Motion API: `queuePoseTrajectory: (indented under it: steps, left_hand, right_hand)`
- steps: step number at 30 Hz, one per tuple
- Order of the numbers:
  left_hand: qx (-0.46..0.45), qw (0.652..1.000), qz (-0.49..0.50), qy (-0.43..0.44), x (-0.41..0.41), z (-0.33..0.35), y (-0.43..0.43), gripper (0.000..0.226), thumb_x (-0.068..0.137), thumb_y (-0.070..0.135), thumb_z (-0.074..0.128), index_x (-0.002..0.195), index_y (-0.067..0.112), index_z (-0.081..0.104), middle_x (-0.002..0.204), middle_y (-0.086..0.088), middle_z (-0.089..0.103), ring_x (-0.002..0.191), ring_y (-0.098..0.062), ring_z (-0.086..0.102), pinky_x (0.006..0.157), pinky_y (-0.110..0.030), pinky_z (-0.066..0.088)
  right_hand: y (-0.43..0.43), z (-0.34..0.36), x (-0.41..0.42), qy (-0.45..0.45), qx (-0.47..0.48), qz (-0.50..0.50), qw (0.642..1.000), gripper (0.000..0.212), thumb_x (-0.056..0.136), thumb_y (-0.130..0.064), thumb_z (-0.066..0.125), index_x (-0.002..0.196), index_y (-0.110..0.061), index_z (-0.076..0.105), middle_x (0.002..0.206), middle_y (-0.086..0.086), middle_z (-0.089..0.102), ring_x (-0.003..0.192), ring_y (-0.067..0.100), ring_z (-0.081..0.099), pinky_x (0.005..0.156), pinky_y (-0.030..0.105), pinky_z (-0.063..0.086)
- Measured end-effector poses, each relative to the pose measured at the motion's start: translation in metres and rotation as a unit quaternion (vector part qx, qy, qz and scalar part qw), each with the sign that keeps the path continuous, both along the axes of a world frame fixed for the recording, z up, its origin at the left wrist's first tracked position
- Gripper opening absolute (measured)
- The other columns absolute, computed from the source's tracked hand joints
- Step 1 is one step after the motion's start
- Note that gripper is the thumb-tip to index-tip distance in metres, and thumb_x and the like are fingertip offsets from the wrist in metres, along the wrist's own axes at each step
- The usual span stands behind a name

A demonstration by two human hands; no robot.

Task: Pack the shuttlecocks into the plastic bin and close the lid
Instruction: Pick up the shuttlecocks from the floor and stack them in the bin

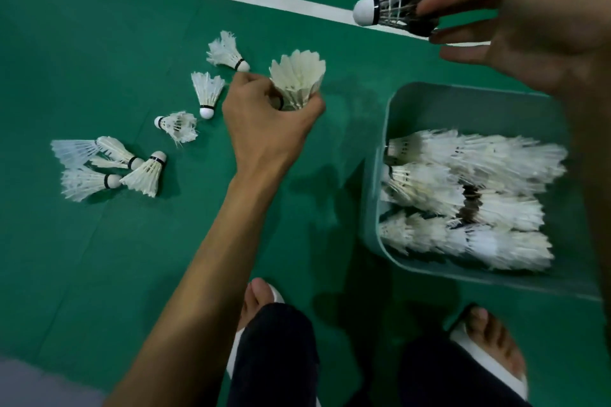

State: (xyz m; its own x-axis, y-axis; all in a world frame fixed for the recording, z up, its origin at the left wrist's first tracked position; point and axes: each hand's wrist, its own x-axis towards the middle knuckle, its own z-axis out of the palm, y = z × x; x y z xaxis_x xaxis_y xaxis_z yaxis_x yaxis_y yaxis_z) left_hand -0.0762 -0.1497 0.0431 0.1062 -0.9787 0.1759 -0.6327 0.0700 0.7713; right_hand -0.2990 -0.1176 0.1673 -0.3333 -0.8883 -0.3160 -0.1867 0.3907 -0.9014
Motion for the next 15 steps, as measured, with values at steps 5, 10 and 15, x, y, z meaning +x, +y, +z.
queuePoseTrajectory:
  steps: [5, 10, 15]
  left_hand:
    - [-0.024, 0.994, -0.023, 0.108, -0.046, 0.063, 0.049, 0.037, 0.063, 0.052, 0.078, 0.063, 0.015, 0.071, 0.079, -0.005, 0.068, 0.065, -0.01, 0.055, 0.055, -0.021, 0.04]
    - [0.003, 0.985, -0.106, 0.138, -0.093, 0.078, 0.099, 0.037, 0.067, 0.052, 0.076, 0.071, 0.015, 0.074, 0.078, -0.004, 0.068, 0.063, -0.01, 0.057, 0.056, -0.026, 0.046]
    - [0.106, 0.967, -0.179, 0.145, -0.12, 0.055, 0.124, 0.037, 0.068, 0.044, 0.076, 0.07, 0.007, 0.076, 0.066, -0.012, 0.071, 0.05, -0.021, 0.052, 0.047, -0.033, 0.044]
  right_hand:
    - [0.084, 0.017, -0.044, 0.008, 0.036, -0.094, 0.995, 0.024, 0.1, -0.038, 0.057, 0.096, -0.017, 0.067, 0.109, 0.003, 0.077, 0.106, 0.029, 0.068, 0.096, 0.041, 0.052]
    - [0.158, -0.004, -0.075, 0.014, 0.116, -0.136, 0.984, 0.035, 0.099, -0.042, 0.058, 0.1, -0.01, 0.072, 0.113, 0.007, 0.075, 0.108, 0.03, 0.066, 0.095, 0.041, 0.05]
    - [0.179, -0.053, -0.083, 0.023, 0.211, -0.132, 0.968, 0.048, 0.096, -0.049, 0.059, 0.119, -0.008, 0.065, 0.108, 0.0, 0.073, 0.107, 0.028, 0.063, 0.083, 0.039, 0.051]
